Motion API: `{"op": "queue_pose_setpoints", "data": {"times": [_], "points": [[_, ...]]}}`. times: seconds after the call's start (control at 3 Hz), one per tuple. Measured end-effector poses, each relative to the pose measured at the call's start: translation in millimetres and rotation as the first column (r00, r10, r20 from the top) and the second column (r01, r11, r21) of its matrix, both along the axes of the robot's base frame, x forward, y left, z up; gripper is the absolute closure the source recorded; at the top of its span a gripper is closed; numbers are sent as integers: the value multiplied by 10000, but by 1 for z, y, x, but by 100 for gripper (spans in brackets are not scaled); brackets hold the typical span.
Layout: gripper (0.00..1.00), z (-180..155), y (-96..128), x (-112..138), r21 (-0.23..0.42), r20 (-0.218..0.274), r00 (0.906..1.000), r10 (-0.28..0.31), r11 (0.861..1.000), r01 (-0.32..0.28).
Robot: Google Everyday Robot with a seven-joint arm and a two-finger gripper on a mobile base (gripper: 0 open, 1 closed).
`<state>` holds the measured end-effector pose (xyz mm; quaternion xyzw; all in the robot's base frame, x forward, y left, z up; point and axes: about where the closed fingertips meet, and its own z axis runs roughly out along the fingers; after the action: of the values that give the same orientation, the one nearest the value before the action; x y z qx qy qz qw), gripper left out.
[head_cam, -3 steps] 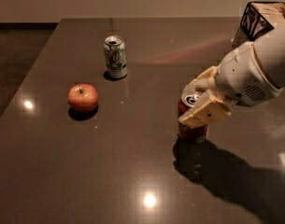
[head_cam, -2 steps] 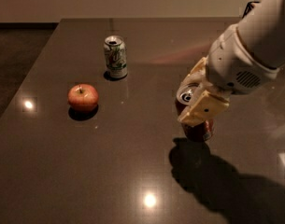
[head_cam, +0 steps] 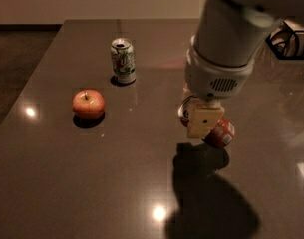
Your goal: Knock coke can over
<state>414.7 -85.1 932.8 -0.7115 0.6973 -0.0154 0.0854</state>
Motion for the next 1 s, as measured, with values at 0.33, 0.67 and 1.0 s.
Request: {"op": "queue_pose_setpoints", "data": {"times": [0.33, 0.67, 1.0], "points": [[100, -19, -2, 10, -1125, -221, 9991, 371, 9929, -393], [83, -32, -3, 19, -1798, -365, 9970, 677, 9810, -732], [59, -45, -1, 22, -2164, -564, 9942, 910, 9711, -1012]]}}
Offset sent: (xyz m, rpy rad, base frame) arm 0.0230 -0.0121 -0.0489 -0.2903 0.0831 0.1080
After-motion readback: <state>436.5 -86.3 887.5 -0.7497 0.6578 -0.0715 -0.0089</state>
